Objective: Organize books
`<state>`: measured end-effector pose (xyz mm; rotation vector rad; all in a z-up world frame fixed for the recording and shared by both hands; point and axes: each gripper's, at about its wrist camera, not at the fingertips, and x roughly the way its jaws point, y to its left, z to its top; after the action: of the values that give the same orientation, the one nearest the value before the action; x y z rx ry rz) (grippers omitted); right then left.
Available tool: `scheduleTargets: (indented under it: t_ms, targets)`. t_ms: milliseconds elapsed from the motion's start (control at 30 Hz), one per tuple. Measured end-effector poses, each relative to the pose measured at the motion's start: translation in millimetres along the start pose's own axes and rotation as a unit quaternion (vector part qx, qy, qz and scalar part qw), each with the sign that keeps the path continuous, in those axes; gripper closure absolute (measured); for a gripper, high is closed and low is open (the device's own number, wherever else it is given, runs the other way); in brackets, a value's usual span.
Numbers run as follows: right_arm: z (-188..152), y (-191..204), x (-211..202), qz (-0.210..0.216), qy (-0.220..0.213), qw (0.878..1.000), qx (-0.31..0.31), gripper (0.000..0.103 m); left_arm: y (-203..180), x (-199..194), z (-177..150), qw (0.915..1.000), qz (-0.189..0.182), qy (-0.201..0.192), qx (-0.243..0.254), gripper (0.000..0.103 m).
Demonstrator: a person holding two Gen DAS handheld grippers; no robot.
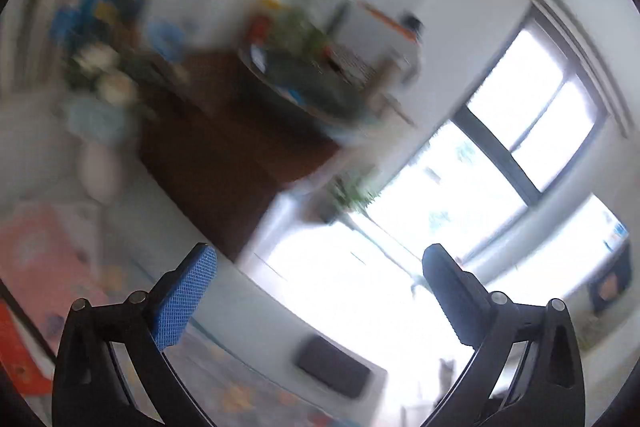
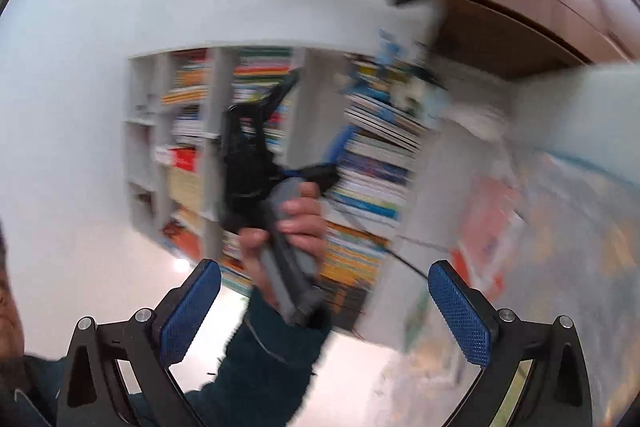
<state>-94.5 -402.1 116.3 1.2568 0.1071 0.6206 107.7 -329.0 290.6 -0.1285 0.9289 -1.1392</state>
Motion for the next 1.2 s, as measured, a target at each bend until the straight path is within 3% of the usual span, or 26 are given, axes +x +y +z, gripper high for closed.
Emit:
scheduleTargets:
  t_ms: [100, 133, 167, 267, 367, 467, 533, 600, 633, 667, 700, 767, 800, 833, 867, 933, 1033, 1133, 1200]
  targets:
    - [12, 15, 18, 0.092, 0.011, 0.995, -0.034, 0.0, -29, 29, -25, 0.9963, 0.026, 0.057, 0.06, 0.001]
    - [13, 21, 20, 0.127, 0.014, 0.991, -0.043, 0.0, -37, 30, -28, 0.9938, 0.043, 0.051, 0.089, 0.001]
    - [13, 26, 19, 0.14, 0.008, 0.989, -0.055, 0.0, -43, 25, -32, 0.9898, 0.081, 0.016, 0.116, 0.001]
    - [7, 27, 16, 0.124, 0.005, 0.988, -0.097, 0.0, -41, 10, -40, 0.9844, 0.119, -0.062, 0.114, 0.0]
    - [8, 18, 4, 0.159, -0.018, 0.983, -0.086, 0.0, -30, 10, -48, 0.9774, 0.177, -0.062, 0.097, 0.0]
    - [14, 17, -14, 0.155, -0.088, 0.981, -0.079, 0.0, -17, 19, -69, 0.9676, 0.234, -0.06, 0.075, 0.0]
    - [14, 11, -30, 0.21, -0.171, 0.961, -0.063, 0.0, -14, 26, -81, 0.9627, 0.256, -0.058, 0.066, 0.0]
    - [11, 9, -42, 0.228, -0.232, 0.942, -0.085, 0.0, -21, 40, -95, 0.9445, 0.315, -0.036, 0.084, 0.0]
    - [8, 12, -44, 0.215, -0.248, 0.938, -0.109, 0.0, -25, 46, -100, 0.9298, 0.354, -0.029, 0.096, 0.0]
    - [6, 17, -45, 0.204, -0.247, 0.938, -0.133, 0.0, -30, 56, -105, 0.9046, 0.409, -0.023, 0.118, 0.0]
    - [4, 19, -41, 0.2, -0.225, 0.942, -0.151, 0.0, -34, 61, -108, 0.892, 0.433, -0.022, 0.128, 0.0]
    - [-2, 26, -36, 0.216, -0.184, 0.947, -0.147, 0.0, -35, 63, -110, 0.8909, 0.441, -0.021, 0.107, 0.0]
    - [-8, 26, -34, 0.221, -0.165, 0.95, -0.148, 0.0, -34, 62, -110, 0.8956, 0.434, -0.022, 0.096, 0.0]
    - [-13, 27, -36, 0.21, -0.177, 0.947, -0.166, 0.0, -35, 62, -111, 0.9012, 0.421, -0.031, 0.098, 0.0]
    - [-16, 26, -38, 0.21, -0.183, 0.944, -0.177, 0.0, -36, 62, -112, 0.8965, 0.431, -0.032, 0.096, 0.0]
    - [-11, 21, -34, 0.217, -0.168, 0.947, -0.164, 0.0, -38, 66, -115, 0.8841, 0.459, -0.029, 0.085, 0.0]
    - [-4, 14, -38, 0.221, -0.175, 0.951, -0.129, 0.0, -47, 68, -119, 0.858, 0.507, -0.028, 0.075, 0.0]
    - [-1, 13, -44, 0.226, -0.193, 0.948, -0.11, 0.0, -58, 63, -124, 0.8453, 0.526, -0.053, 0.08, 0.0]
    - [-1, 21, -49, 0.226, -0.195, 0.946, -0.123, 0.0, -68, 66, -132, 0.8189, 0.564, -0.054, 0.09, 0.0]
